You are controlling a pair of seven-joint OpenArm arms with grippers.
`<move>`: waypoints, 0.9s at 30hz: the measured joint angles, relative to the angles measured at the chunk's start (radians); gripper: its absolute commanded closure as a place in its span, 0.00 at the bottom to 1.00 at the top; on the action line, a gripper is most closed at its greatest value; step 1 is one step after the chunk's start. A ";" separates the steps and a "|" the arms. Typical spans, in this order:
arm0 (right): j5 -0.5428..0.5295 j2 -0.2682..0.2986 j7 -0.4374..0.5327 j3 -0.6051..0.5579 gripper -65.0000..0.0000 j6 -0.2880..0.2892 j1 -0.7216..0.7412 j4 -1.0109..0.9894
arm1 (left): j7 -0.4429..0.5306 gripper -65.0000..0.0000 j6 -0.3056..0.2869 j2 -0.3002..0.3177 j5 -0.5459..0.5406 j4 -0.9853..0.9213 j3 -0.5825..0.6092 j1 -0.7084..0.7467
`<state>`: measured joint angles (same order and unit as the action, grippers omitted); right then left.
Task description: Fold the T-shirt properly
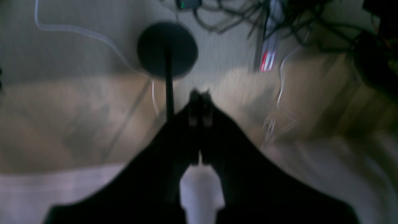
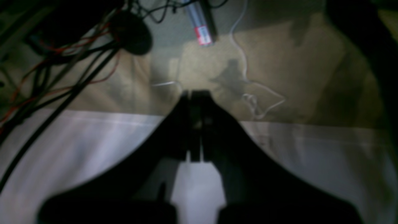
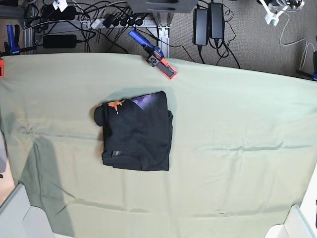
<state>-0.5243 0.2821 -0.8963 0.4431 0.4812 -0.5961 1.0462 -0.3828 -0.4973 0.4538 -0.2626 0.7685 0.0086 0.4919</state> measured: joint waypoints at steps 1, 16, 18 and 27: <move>0.026 -0.002 0.024 0.000 1.00 0.000 0.006 -0.011 | 0.001 1.00 0.015 -0.009 0.008 -0.025 0.036 -0.019; 0.282 -0.069 0.145 -0.247 1.00 -0.040 0.261 -0.296 | 0.062 1.00 0.026 -0.216 0.037 -0.327 0.185 -0.339; 0.293 -0.089 0.152 -0.254 1.00 -0.040 0.275 -0.303 | 0.076 1.00 0.026 -0.214 0.038 -0.329 0.185 -0.355; 0.350 -0.170 0.191 -0.256 1.00 -0.040 0.293 -0.307 | 0.103 1.00 0.030 -0.213 0.012 -0.332 0.363 -0.380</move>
<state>-0.1745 0.1123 -0.7052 0.1871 0.4412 -0.3035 0.7395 -0.2802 -0.4671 0.2409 -0.2508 0.4362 0.3714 0.1123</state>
